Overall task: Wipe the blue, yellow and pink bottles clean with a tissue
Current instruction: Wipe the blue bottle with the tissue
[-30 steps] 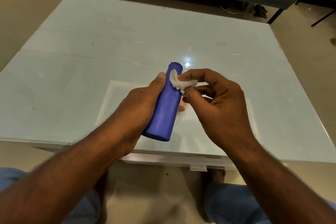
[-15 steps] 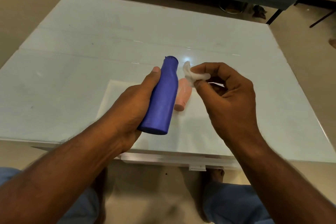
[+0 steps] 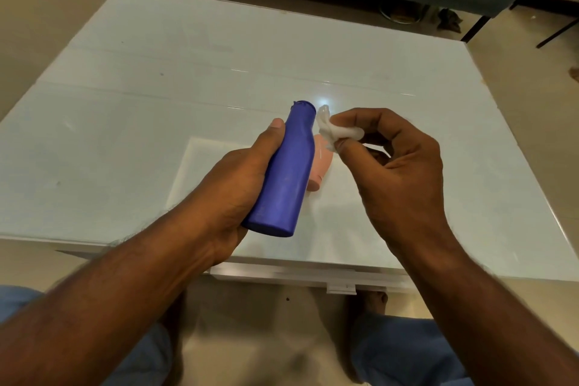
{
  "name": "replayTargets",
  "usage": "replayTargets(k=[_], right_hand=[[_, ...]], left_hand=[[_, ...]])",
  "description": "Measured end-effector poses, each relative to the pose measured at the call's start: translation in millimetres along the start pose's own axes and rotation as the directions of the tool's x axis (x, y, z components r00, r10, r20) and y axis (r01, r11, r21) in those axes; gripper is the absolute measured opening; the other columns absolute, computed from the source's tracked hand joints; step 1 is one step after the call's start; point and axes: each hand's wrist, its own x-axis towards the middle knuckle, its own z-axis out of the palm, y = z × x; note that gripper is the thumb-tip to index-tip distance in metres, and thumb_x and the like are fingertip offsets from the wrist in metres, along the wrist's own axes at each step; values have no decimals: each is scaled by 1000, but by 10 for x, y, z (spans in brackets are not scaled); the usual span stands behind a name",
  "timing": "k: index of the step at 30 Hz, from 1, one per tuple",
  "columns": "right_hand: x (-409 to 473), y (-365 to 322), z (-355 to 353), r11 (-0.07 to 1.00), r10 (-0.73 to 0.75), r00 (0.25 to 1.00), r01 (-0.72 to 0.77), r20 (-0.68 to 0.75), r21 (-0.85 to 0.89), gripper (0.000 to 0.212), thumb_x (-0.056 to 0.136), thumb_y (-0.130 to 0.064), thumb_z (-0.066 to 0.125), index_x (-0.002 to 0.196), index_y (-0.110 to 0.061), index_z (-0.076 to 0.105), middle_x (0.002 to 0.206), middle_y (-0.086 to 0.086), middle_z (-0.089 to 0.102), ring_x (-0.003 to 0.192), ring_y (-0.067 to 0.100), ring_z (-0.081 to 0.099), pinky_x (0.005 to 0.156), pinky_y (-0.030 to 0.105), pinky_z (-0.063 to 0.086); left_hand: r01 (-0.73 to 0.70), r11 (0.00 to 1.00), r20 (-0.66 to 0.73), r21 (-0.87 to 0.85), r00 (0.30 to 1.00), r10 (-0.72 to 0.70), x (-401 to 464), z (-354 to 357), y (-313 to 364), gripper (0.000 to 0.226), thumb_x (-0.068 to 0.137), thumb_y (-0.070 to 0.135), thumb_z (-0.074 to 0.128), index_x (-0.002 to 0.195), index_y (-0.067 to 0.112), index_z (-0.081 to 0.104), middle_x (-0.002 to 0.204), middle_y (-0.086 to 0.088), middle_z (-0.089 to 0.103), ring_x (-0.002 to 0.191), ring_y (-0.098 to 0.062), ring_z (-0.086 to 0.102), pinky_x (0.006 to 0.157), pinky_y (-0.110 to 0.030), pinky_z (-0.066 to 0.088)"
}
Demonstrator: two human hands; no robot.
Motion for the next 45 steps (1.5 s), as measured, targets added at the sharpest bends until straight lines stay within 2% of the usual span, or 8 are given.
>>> replayTargets(k=[5, 18, 30, 35, 38, 41, 42, 45], right_hand=[[-15, -16, 18, 1000, 15, 1000, -15, 20, 10, 20, 97, -5, 74, 108, -20, 80, 105, -10, 79, 100, 5, 73, 81, 12, 55], [-4, -1, 17, 1000, 25, 1000, -24, 17, -19, 18, 98, -8, 75, 111, -19, 79, 109, -5, 79, 100, 5, 72, 78, 11, 55], [13, 45, 22, 999, 21, 1000, -20, 3, -33, 17, 100, -17, 75, 116, -24, 76, 112, -7, 78, 104, 13, 74, 83, 26, 65], [-68, 17, 84, 998, -24, 994, 18, 105, 60, 19, 98, -1, 73, 112, -14, 76, 110, 3, 77, 100, 13, 75, 75, 19, 61], [-175, 11, 150, 992, -100, 975, 82, 199, 95, 19, 91, 2, 74, 100, -14, 77, 101, 3, 75, 97, 25, 74, 72, 34, 64], [-237, -27, 177, 987, -153, 938, 126, 311, 104, 21, 87, 5, 75, 94, -14, 78, 96, 0, 71, 93, 27, 71, 69, 26, 57], [-219, -11, 163, 990, -135, 946, 115, 294, 85, 21, 88, 6, 75, 95, -14, 78, 97, 0, 73, 94, 26, 72, 70, 27, 58], [-62, 63, 68, 998, -11, 994, 5, 113, 57, 15, 96, 0, 73, 106, -11, 79, 104, 3, 78, 97, 20, 76, 78, 30, 65]], left_hand=[[0, 1000, -6, -1, 1000, 0, 13, -4, 3, 40, 94, 61, 52, 105, 25, 68, 101, -7, 80, 99, -33, 75, 84, -43, 60], [-18, 1000, -1, 5, 1000, 18, 33, -9, 1, 39, 95, 61, 50, 104, 26, 67, 100, -6, 80, 97, -32, 76, 80, -41, 60], [-48, 999, 18, 10, 999, 47, 65, -26, -34, 40, 95, 60, 49, 106, 26, 66, 99, -5, 80, 87, -26, 76, 75, -37, 61], [-87, 996, 9, 15, 996, 87, 75, -16, -63, 37, 97, 60, 47, 96, 27, 65, 71, 7, 77, 60, -12, 74, 59, -27, 58], [-87, 996, -51, 11, 995, 87, 93, -66, -54, 42, 96, 62, 48, 101, 25, 68, 75, 4, 77, 66, -14, 72, 65, -30, 58], [-96, 995, -101, 34, 990, 99, 122, -119, -42, 50, 96, 65, 47, 105, 22, 72, 86, -2, 78, 77, -19, 72, 72, -34, 58], [-113, 991, -98, 75, 988, 120, 122, -117, -48, 50, 96, 66, 45, 104, 23, 71, 83, 0, 77, 75, -18, 72, 70, -33, 57], [-164, 965, -15, 203, 985, 171, 80, -36, -81, 43, 95, 66, 42, 94, 30, 66, 68, 12, 74, 60, -10, 71, 57, -22, 55]])
